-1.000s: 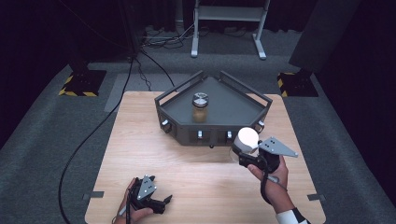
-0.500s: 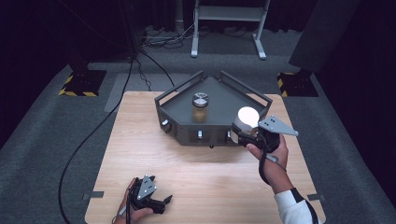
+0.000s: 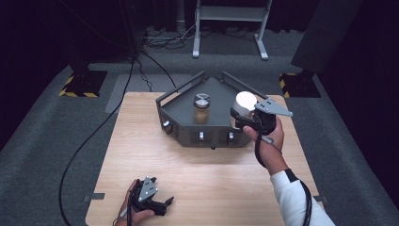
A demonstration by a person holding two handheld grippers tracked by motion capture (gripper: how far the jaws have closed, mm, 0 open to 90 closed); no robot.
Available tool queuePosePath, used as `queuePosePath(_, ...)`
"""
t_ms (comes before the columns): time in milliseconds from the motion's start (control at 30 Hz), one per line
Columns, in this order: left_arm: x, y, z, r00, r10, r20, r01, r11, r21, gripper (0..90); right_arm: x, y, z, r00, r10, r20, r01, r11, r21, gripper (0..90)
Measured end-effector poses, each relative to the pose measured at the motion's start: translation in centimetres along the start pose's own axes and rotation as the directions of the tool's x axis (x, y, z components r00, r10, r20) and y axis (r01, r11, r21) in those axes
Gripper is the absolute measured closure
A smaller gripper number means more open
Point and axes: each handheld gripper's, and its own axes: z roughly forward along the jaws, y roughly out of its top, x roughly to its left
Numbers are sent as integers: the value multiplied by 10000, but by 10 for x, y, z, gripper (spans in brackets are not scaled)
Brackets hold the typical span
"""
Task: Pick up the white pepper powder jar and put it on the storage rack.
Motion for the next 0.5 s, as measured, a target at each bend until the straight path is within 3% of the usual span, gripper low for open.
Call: queuePosePath(500, 0, 0, 0, 10000, -10, -6, 10, 10000, -8, 13, -16, 24, 31, 9995, 146, 283, -148, 9999, 88, 302)
